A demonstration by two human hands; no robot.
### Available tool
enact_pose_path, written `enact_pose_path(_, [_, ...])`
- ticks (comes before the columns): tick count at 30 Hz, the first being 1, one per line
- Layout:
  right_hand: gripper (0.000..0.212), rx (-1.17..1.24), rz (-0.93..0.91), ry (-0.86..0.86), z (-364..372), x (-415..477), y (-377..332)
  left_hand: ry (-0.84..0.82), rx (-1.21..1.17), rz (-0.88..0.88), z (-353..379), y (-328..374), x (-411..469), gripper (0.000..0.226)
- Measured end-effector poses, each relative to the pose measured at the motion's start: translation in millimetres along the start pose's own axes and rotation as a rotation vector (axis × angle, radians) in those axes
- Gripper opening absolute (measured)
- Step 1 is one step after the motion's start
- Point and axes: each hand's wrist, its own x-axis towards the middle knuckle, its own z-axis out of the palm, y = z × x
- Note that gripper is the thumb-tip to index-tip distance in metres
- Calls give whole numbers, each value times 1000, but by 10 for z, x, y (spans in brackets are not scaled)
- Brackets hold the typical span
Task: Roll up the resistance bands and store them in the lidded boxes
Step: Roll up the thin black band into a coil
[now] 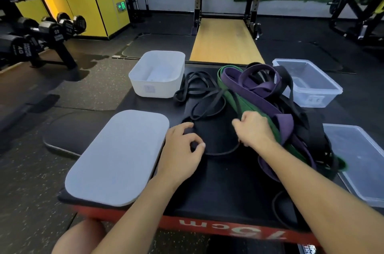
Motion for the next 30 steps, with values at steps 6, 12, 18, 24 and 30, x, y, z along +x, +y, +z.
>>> enact_pose_path(6, [32,-495,-116,-392,-151,-239,-65,34,31,21,-4,7,-110,7])
enact_pose_path(12, [54,-197,-283,-378,56,-293,-78,-1,-102,54,-75,9,-177,24])
enact_pose_path(18, [38,-260,-274,-75,250,-410,-142,164,-60,-99,-74,-2,-178,26])
enact_pose_path(24, [12,-64,-349,-61,450,-547,-65,58,-179,35,-104,8,-202,21])
enact_pose_path(30, [26,85,-571,-90,437,-568,229,-11,-158,152,-167,56,-222,19])
